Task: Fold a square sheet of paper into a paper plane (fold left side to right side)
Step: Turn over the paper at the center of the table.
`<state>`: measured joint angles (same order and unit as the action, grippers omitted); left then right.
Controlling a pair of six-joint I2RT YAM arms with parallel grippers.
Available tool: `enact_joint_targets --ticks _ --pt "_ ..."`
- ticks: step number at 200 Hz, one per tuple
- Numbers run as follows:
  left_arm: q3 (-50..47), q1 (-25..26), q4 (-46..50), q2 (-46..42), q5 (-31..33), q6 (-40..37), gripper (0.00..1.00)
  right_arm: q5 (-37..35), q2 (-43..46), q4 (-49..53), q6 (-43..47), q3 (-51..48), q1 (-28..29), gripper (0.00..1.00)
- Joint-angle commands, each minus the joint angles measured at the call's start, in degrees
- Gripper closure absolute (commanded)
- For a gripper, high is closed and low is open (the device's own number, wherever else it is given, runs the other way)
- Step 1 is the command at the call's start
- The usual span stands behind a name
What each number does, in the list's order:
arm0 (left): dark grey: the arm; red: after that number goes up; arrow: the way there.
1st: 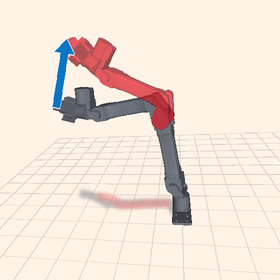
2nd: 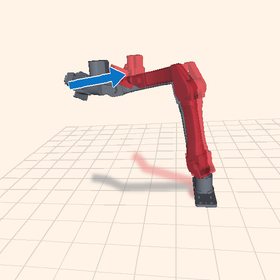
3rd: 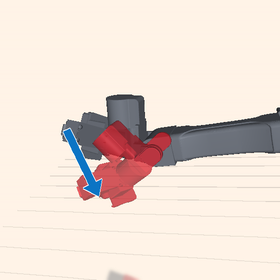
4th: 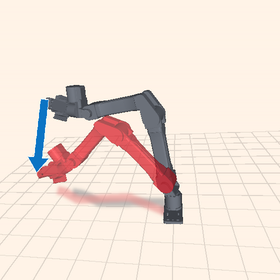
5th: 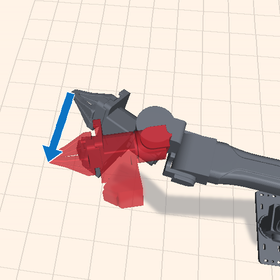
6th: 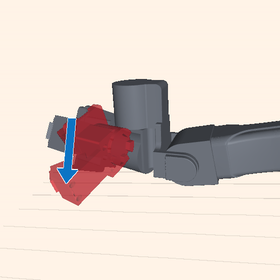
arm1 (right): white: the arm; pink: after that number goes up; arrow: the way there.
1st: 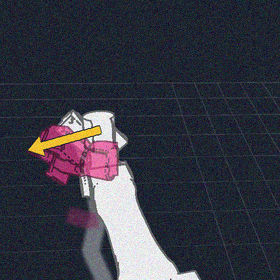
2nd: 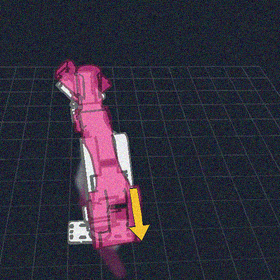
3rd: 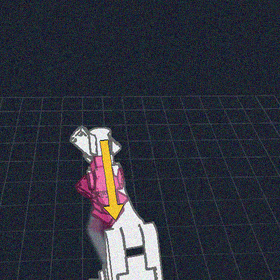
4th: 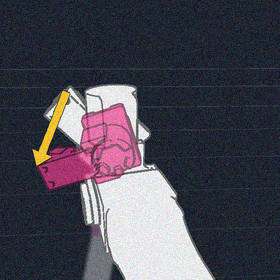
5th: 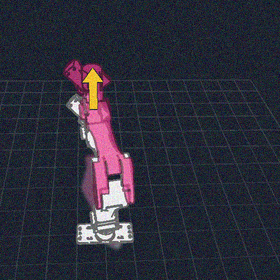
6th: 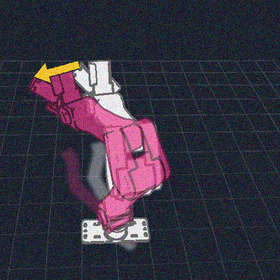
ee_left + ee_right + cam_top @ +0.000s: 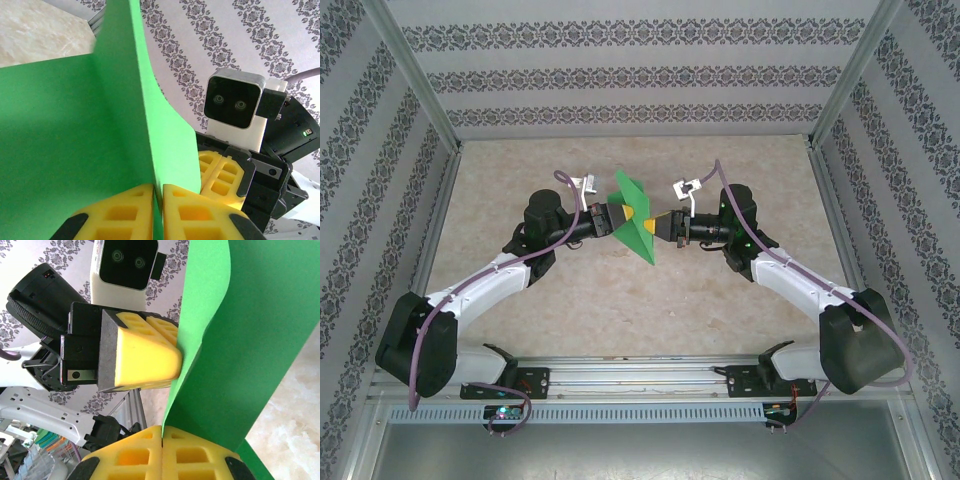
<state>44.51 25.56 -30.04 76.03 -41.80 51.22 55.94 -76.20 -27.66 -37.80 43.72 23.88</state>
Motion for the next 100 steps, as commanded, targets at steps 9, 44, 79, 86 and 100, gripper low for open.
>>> enact_joint_targets --ticks 9,44,79,86,100 --pt "1.7 0.6 -1.3 -1.8 1.0 -1.3 0.94 -0.6 1.0 -1.4 -0.5 -0.6 -0.2 0.9" --pt "1.7 0.8 -3.2 -1.8 1.0 -0.7 0.99 -3.3 5.4 3.4 0.7 -1.6 -2.1 0.7" --pt "2.2 1.1 -3.4 -1.2 0.8 -0.7 0.99 -10.0 12.3 7.6 1.3 -6.5 -5.9 0.35" --pt "2.2 1.2 -3.6 -1.1 0.8 -0.8 0.99 -10.6 13.0 7.6 1.1 -7.6 -6.1 0.29" --pt "2.4 1.3 -3.7 -0.9 0.7 -0.6 1.0 -10.8 13.4 7.2 0.1 -9.2 -6.1 0.19"
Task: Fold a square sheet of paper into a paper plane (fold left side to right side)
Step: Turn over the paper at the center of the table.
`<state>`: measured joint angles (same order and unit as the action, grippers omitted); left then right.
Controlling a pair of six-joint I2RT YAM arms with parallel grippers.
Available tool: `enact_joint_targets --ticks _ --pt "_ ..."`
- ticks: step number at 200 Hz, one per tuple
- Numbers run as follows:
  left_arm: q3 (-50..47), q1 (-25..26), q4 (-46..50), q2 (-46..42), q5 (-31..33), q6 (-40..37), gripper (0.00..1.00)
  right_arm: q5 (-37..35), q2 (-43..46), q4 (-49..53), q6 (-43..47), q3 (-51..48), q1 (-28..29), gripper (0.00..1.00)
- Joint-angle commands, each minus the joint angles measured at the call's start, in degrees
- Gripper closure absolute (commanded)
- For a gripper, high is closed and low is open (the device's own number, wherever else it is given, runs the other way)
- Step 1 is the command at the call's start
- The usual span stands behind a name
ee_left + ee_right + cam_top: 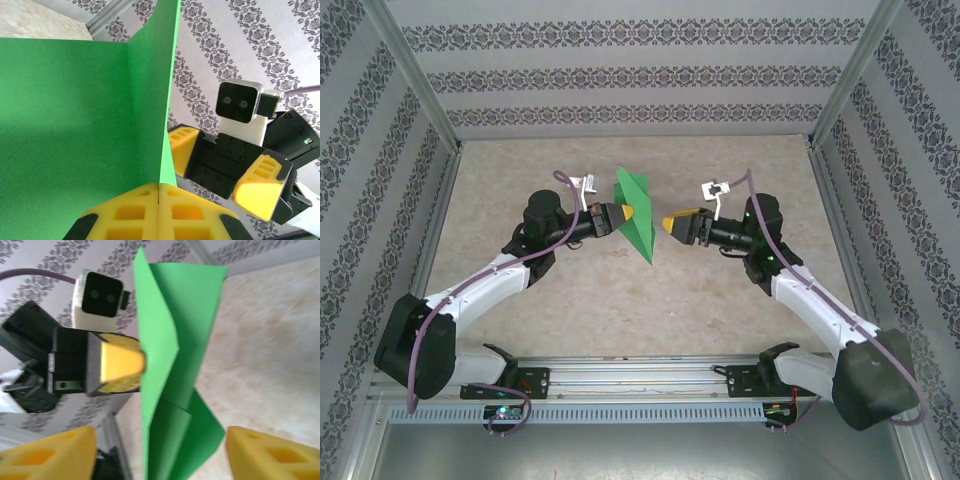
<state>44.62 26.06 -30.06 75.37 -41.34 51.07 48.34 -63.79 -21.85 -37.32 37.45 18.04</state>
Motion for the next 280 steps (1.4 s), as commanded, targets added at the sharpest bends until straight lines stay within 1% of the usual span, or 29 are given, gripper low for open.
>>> enact_joint_targets --ticks 1,12,35,56,72,95,128,172,195,205,225,230,241,249,256,267,280 --pt "2.3 0.7 -3.7 -0.3 0.2 -0.5 1.0 -3.1 0.9 1.3 -0.6 -3.1 -0.2 0.19" --pt "2.4 0.9 -3.7 -0.1 0.2 -0.5 1.0 -2.0 0.1 -0.1 -2.2 -4.1 0.4 0.14" --pt "2.8 1.1 -3.7 0.2 0.1 -0.5 1.0 0.5 -2.8 -2.3 -3.8 -4.1 2.9 0.1" --pt "3.0 1.2 -3.7 0.6 0.0 -0.3 1.0 1.4 -5.0 -5.8 -5.4 -3.4 5.1 0.09" --pt "3.1 1.4 -3.8 0.9 -0.2 -0.2 1.0 1.5 -6.4 -7.7 -6.3 -2.4 6.2 0.11" --pt "3.2 1.6 -4.3 1.5 -0.5 0.2 1.0 2.0 -8.1 -8.9 -7.0 -0.1 6.9 0.18" --pt "3.2 1.7 -5.0 2.4 -1.1 0.8 1.0 3.4 -9.5 -8.9 -7.1 2.7 6.8 0.38" --pt "2.7 1.8 -4.9 2.4 -1.1 0.6 1.0 3.4 -9.6 -7.5 -7.0 4.2 5.8 0.56" --pt "2.4 1.8 -4.7 2.2 -1.1 0.2 0.99 3.2 -9.5 -6.6 -6.8 5.0 5.7 0.68" --pt "2.3 1.7 -4.3 2.0 -1.0 -0.1 0.96 3.0 -9.5 -6.2 -6.7 5.2 5.6 0.75" --pt "2.0 1.8 -1.8 0.9 0.0 -2.1 0.82 2.7 -9.1 -5.3 -6.4 5.2 5.3 0.88" --pt "1.9 1.7 -0.2 0.5 0.5 -2.9 0.77 2.6 -8.9 -4.9 -6.3 5.1 5.3 0.9" --pt "1.7 1.6 3.4 -1.0 2.3 -5.4 0.7 2.0 -8.3 -4.0 -5.7 5.0 5.2 0.93" --pt "1.7 1.6 6.5 -2.4 3.9 -7.3 0.65 1.1 -7.5 -2.5 -4.7 5.0 5.2 0.98" --pt "1.5 1.5 9.1 -3.7 5.7 -9.1 0.62 0.3 -6.8 -0.3 -3.4 5.2 5.2 1.0" --pt "1.2 1.2 13.2 -6.1 8.6 -11.8 0.56 -1.6 -5.5 4.7 -0.4 5.9 5.2 1.0" --pt "1.0 1.1 18.1 -9.3 12.4 -14.8 0.52 -4.4 -3.9 10.4 3.2 6.7 5.3 1.0"
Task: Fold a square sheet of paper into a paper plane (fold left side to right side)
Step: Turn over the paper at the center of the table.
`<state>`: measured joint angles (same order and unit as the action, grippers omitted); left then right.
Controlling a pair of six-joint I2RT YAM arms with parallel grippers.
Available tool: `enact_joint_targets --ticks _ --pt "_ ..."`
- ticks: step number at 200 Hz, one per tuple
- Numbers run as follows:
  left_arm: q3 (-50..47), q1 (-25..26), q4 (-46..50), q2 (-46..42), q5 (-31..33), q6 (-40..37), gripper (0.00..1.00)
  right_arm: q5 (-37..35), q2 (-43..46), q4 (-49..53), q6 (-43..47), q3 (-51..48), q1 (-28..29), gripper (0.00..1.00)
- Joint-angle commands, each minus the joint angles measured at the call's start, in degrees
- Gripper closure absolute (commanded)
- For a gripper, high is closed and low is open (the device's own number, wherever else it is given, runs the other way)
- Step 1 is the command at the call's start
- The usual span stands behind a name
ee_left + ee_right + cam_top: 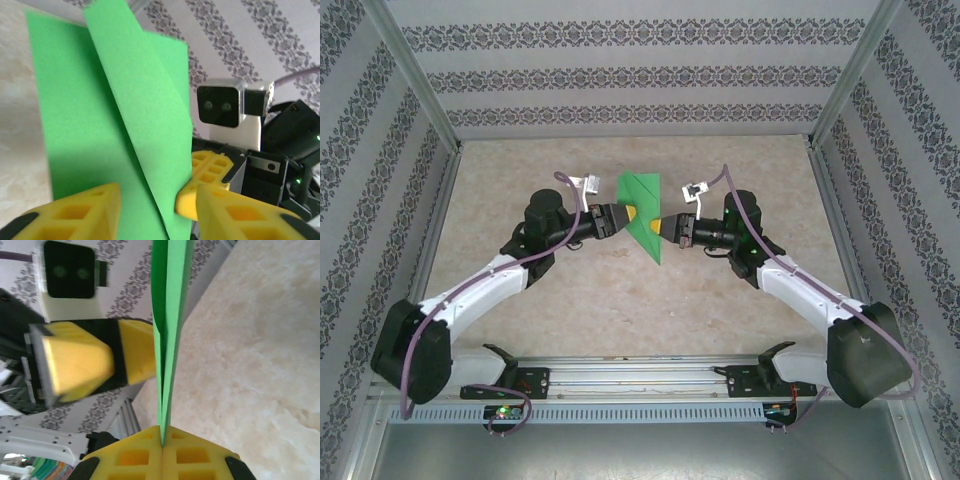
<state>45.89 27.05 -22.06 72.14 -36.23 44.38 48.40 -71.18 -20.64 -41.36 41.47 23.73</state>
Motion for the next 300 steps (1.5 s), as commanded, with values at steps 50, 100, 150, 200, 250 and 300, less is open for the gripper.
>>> enact_joint_targets --ticks 50,100,150,200,250,300 --pt "-1.0 -0.1 25.1 -18.2 22.6 -17.6 0.42 -35.4 6.8 39.6 24.3 11.6 7.5 1.0" --pt "-4.4 -0.1 32.6 -31.8 41.8 -24.0 0.27 -74.1 -4.7 62.1 26.6 24.3 20.4 1.0" --pt "-6.0 -0.1 35.0 -39.8 50.1 -27.3 0.2 -85.3 -18.6 68.9 23.9 31.6 25.3 1.0" --pt "-5.4 0.0 36.7 -40.6 50.9 -28.6 0.19 -92.2 -32.3 73.5 22.7 37.0 27.6 1.0" --pt "-5.4 -0.1 36.2 -40.4 51.4 -28.9 0.18 -92.2 -40.8 73.6 20.4 39.5 28.4 1.0" --pt "-5.4 -0.1 36.7 -40.1 52.1 -28.7 0.18 -87.9 -48.4 74.2 20.7 43.0 29.6 0.9"
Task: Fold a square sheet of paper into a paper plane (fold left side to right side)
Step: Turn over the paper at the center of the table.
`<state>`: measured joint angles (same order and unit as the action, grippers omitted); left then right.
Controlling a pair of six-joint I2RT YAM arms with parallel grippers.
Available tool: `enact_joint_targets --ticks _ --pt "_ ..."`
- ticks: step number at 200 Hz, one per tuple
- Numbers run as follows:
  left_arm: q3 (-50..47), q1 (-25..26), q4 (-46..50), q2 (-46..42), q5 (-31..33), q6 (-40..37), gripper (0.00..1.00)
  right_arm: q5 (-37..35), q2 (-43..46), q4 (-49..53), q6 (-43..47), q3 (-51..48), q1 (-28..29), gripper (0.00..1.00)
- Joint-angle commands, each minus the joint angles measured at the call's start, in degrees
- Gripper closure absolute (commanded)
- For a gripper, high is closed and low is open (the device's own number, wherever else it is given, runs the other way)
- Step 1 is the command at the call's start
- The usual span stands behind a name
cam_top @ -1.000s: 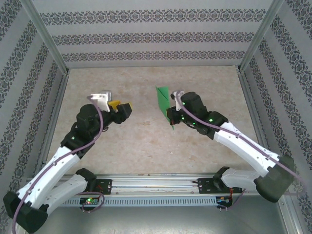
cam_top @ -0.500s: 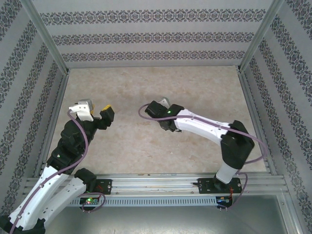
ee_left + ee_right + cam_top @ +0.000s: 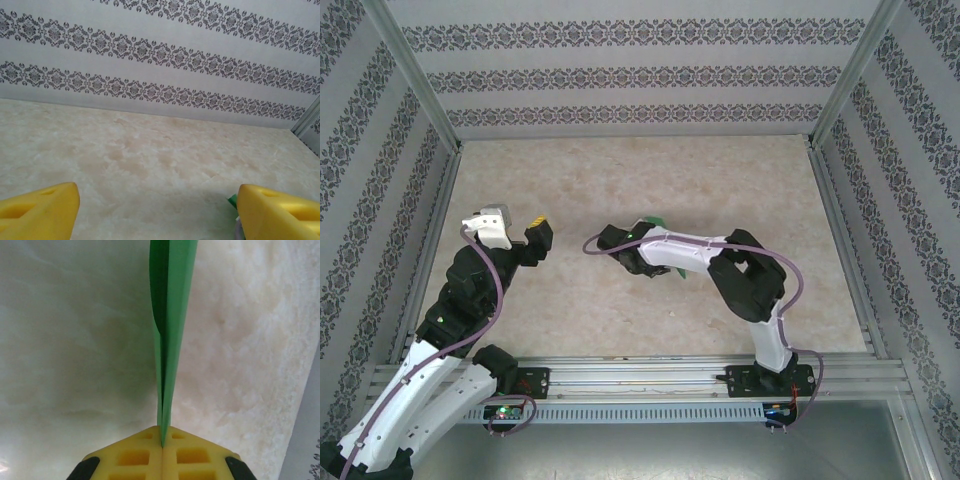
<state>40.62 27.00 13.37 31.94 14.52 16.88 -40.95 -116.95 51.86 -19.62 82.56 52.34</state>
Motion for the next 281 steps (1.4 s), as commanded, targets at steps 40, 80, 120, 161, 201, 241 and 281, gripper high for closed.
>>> enact_joint_targets --ticks 40,80,120,161,201,241,281 --pt "-0.1 0.0 1.2 0.6 1.2 -1.2 0.18 6.0 -5.1 1.0 -1.5 3.2 1.0 0.73" --pt "0.1 0.0 1.2 0.8 0.8 -0.9 0.18 10.0 -4.2 -1.0 -2.3 3.0 1.0 0.62" --pt "0.2 -0.1 1.3 1.1 0.5 -0.8 0.18 11.5 -3.0 -1.0 -2.5 3.4 1.0 0.48" --pt "0.2 -0.1 1.2 1.3 0.3 -0.7 0.17 12.3 -1.3 -1.0 -2.7 3.3 0.9 0.35" --pt "0.4 -0.1 1.3 1.4 0.1 -0.6 0.16 14.1 0.7 -1.3 -3.0 3.1 0.7 0.21" --pt "0.5 -0.1 1.1 1.8 0.2 -0.1 0.14 16.4 4.9 -3.0 -2.1 1.3 0.7 0.02" --pt "0.8 0.0 1.5 2.8 0.5 1.8 0.09 19.5 11.0 -6.2 -1.4 -1.7 0.5 0.02"
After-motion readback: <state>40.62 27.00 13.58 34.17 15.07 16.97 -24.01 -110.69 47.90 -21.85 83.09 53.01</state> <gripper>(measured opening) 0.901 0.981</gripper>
